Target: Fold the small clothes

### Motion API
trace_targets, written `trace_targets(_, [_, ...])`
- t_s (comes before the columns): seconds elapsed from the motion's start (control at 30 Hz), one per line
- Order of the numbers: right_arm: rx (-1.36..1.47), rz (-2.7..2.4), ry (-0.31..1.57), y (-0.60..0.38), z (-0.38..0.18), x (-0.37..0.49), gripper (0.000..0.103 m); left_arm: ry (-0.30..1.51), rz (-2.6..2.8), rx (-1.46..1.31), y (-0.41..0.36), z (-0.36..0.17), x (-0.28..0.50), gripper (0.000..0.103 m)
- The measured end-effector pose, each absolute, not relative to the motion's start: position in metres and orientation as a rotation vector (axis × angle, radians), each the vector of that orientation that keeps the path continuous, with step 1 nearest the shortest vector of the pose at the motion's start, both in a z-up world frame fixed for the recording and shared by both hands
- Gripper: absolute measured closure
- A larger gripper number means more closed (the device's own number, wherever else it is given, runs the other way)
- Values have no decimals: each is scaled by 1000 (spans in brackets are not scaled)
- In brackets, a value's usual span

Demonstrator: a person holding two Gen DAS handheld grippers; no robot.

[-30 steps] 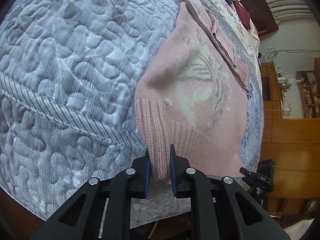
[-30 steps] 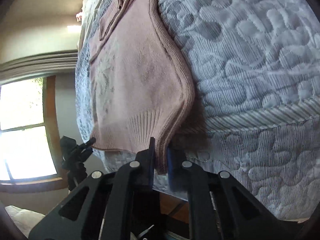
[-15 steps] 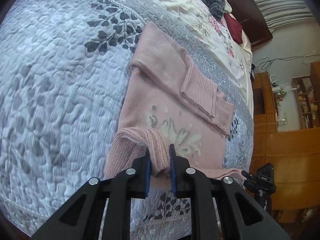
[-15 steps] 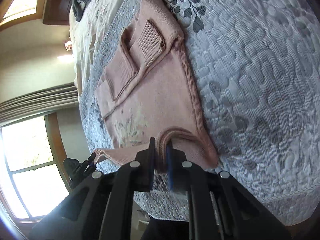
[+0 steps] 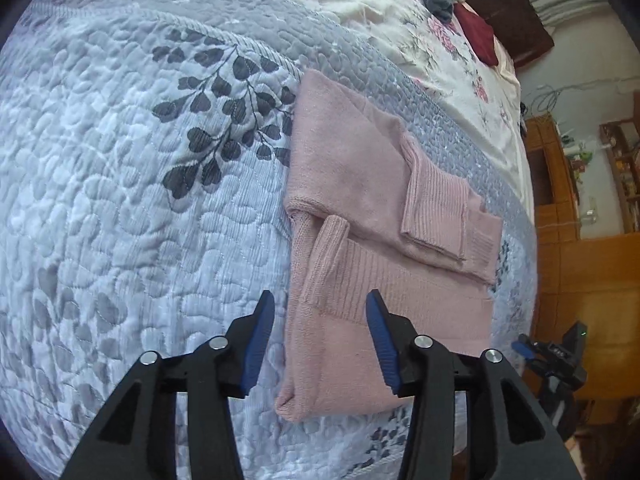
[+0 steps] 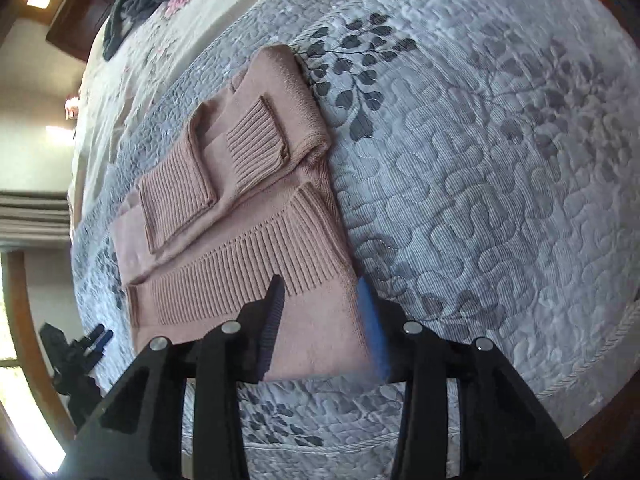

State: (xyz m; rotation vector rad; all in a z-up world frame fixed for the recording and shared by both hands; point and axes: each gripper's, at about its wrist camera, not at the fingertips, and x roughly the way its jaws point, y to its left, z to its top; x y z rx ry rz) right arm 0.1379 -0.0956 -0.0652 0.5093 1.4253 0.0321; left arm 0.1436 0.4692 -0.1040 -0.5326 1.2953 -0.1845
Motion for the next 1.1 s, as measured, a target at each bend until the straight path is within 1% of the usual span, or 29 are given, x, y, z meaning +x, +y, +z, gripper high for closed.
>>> trace_targets(0.03, [463,43,1420,-86,-67,141,51,1300,-189,-493,464,-107,147,52])
trace_targets(0.07, [424,62,1419,-78,-71,145,47,1306,-198,-457,458,-111,150,51])
trace_targets(0.13, [343,80,1414,-68,-83,157,48,1315,-218,-384,443,-119,158,51])
trace_targets(0.3, [189,92,1427,-52,-120,190,48,1323,-232,-272,415,-139,173,51])
trace_targets(0.33, [174,96,1433,-52,-125,193,50,1320,-223,-242,409,-142,175,51])
trace_targets(0.37, [171,102,1442,-53,-130,195,55,1317,-216,-218,404,-143,175,51])
trace_targets(0.4, [179,115,1441,-55,-133,196,62,1312,-210,-201,400,-145,176,51])
trace_targets(0.43, [200,140,1438,-58,-135,196,74,1307,-202,-182,396,-147,177,51])
trace_targets(0.5, [227,179,1432,-63,-138,196,84,1298,-186,-168,391,-150,177,53])
trace_targets(0.53, [232,197,1433,-65,-138,196,92,1296,-180,-172,390,-151,177,61])
trace_targets(0.57, [239,216,1428,-67,-136,195,93,1297,-169,-178,390,-152,177,71])
trace_targets(0.6, [262,235,1417,-70,-132,193,93,1297,-154,-193,392,-151,176,91])
trace_targets(0.7, [349,291,1363,-82,-112,184,93,1243,-144,-279,399,-138,165,92])
trace_targets(0.8, [410,343,1323,-89,-95,176,94,1179,-149,-306,400,-117,148,93])
trace_targets(0.93, [415,381,1292,-90,-78,175,94,1093,-152,-326,401,-86,135,94])
trace_targets(1.1, [481,393,1217,-100,-53,198,94,973,-138,-334,407,-50,157,94])
